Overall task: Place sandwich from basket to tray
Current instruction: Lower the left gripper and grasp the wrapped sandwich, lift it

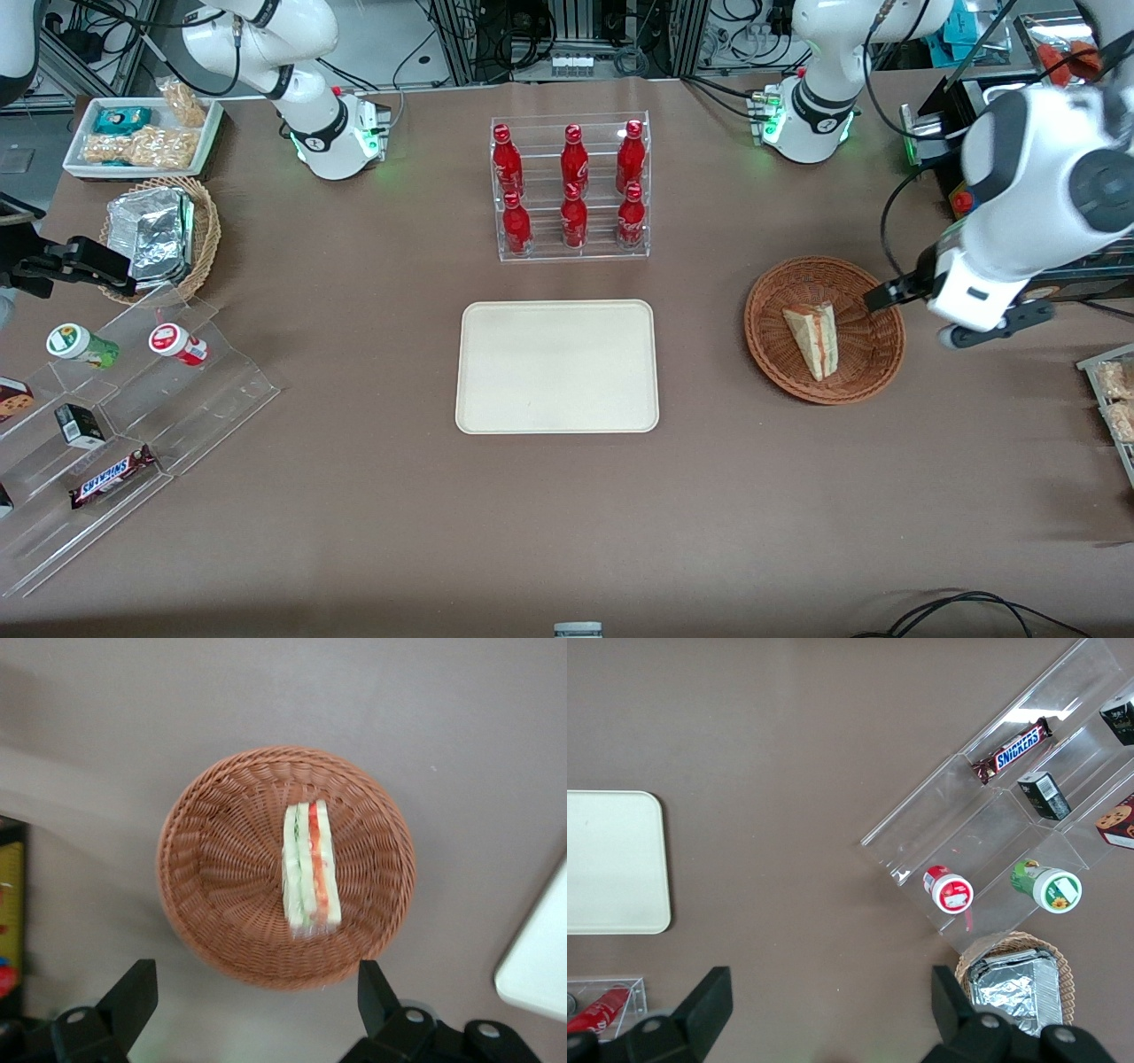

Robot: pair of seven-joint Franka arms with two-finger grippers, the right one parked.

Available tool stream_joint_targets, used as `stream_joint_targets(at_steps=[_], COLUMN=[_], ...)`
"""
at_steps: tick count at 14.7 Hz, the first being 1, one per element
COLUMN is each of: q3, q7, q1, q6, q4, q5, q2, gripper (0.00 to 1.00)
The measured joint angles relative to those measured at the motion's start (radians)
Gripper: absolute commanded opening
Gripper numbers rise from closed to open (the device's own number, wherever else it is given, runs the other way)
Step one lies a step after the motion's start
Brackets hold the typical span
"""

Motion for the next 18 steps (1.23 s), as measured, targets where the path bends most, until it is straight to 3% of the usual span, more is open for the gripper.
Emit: stream_joint_targets(at_steps=[5, 11, 12, 13, 14, 15, 18], q3=[-0.004, -0.061, -0.062, -0.062, -0.062, -0.062, -0.061], q7=[-0.186, -0.243, -0.243, -0.243, -0.243, -0.243, -0.242], q1=[-0.009, -0.018, -0.018, -0.018, -0.018, -0.017, -0.017], q6=[0.321, 0.394, 0.402, 0.406, 0.407, 0.407, 0.407], q4=[-0.226, -0.245, -0.251, -0.258, -0.264, -0.268, -0.271], q5=[-0.004, -0.004, -0.004, -0.004, -0.004, -0.004, -0.004], q2=[0.054, 0.160, 0.170, 0.179, 0.186, 0.192, 0.202], gripper=[1.00, 1.00, 0.85, 0.55, 0.30, 0.15, 0.06])
